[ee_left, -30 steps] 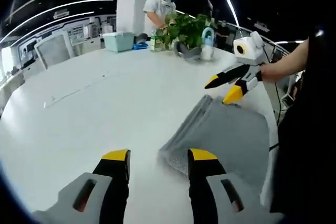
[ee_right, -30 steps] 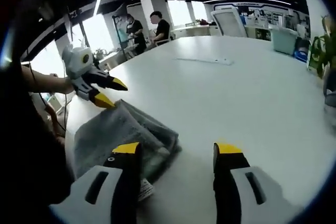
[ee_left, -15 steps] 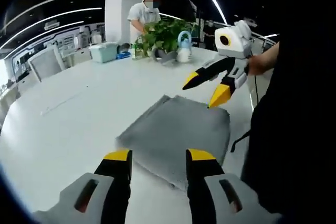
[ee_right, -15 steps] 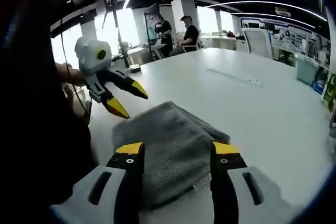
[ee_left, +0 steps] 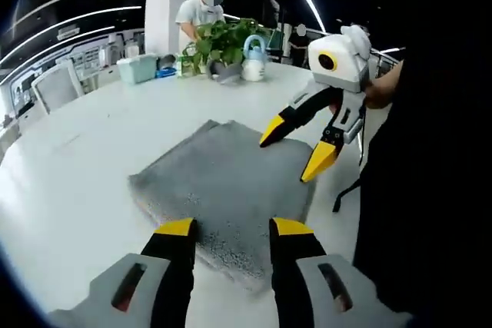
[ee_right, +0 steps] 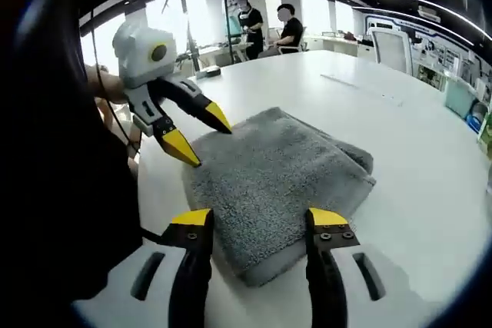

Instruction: Fold the towel on the table until its edges align and the towel forms a compact rectangular stack.

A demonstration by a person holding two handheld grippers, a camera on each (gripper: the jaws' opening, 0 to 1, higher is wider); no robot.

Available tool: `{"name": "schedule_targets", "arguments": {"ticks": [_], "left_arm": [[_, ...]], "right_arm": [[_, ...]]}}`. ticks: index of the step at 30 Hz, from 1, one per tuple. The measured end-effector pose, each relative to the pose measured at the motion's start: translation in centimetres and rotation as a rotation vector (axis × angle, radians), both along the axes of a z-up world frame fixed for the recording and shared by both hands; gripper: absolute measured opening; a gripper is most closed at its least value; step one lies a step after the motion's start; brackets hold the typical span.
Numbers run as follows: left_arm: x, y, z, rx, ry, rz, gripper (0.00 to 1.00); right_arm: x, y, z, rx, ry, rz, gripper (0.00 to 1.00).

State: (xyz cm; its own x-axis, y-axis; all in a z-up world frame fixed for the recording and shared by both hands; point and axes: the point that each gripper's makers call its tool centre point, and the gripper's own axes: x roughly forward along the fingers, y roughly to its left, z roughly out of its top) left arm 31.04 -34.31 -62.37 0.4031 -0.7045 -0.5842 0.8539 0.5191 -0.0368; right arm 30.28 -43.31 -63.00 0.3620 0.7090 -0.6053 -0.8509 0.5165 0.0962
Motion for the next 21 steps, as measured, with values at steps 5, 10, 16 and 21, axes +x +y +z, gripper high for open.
{"name": "schedule_targets", "arguments": {"ticks": [5, 10, 16, 21], "left_arm": [[0.00, 0.06, -0.42, 0.017, -0.048, -0.014, 0.39], [0.01, 0.11, -0.45, 0.014, -0.066, -0.006, 0.39], [0.31, 0.10, -0.50, 0.008, -0.038, 0.015, 0.39], [0.34, 0.10, -0.57, 0.017, -0.008, 0.010, 0.39]], "right_arm": [[0.12, 0.00, -0.23, 0.000, -0.015, -0.003, 0.46], [0.20, 0.05, -0.34, 0.003, -0.023, -0.007, 0.46], [0.39, 0.05, -0.45, 0.022, -0.028, -0.018, 0.45], [0.38, 0.04, -0.42, 0.032, -0.028, -0.020, 0.45]]}}
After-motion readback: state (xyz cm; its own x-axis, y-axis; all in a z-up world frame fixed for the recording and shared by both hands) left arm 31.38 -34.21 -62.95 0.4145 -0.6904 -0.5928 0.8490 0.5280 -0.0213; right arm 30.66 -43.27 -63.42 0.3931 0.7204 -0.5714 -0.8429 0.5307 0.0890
